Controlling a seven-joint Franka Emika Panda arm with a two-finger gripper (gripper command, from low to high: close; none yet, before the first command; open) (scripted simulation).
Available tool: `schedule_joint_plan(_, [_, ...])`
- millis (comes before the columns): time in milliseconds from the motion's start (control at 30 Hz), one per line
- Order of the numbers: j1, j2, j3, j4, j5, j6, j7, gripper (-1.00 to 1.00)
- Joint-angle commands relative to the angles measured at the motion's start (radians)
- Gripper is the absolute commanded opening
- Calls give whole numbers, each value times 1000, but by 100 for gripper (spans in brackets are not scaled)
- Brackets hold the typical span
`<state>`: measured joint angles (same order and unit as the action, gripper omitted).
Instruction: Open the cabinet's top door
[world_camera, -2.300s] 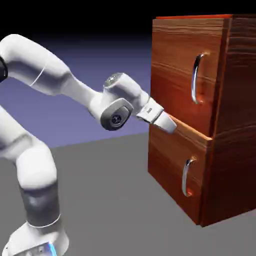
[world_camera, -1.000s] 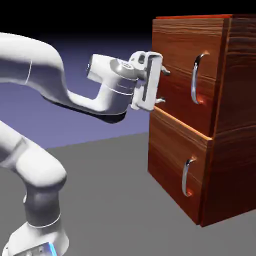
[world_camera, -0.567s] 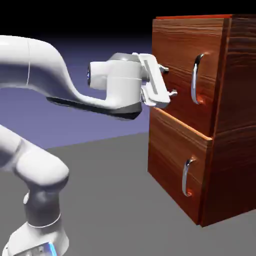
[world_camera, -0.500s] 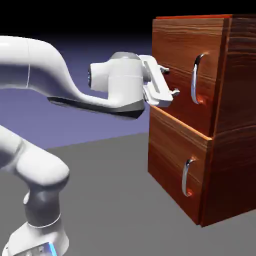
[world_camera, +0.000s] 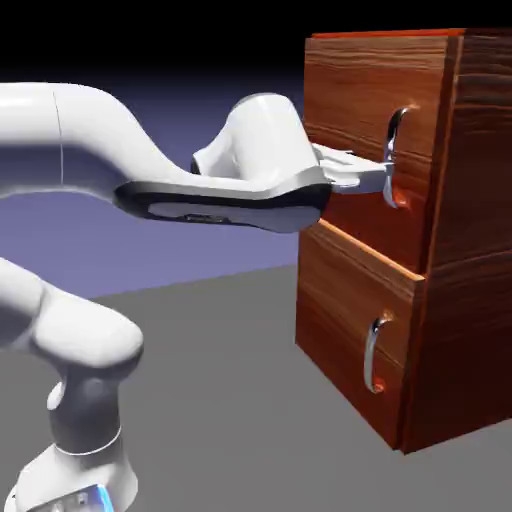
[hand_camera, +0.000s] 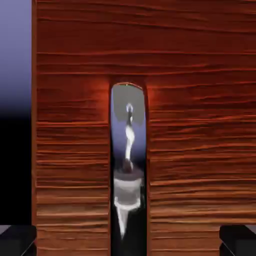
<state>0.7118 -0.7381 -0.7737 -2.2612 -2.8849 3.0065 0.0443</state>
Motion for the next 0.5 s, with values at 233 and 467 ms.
schedule_joint_plan(233, [-93, 39, 82, -23, 39, -33, 26, -100])
schedule_joint_plan(467, [-347, -16, 292, -154, 237, -72, -68, -100])
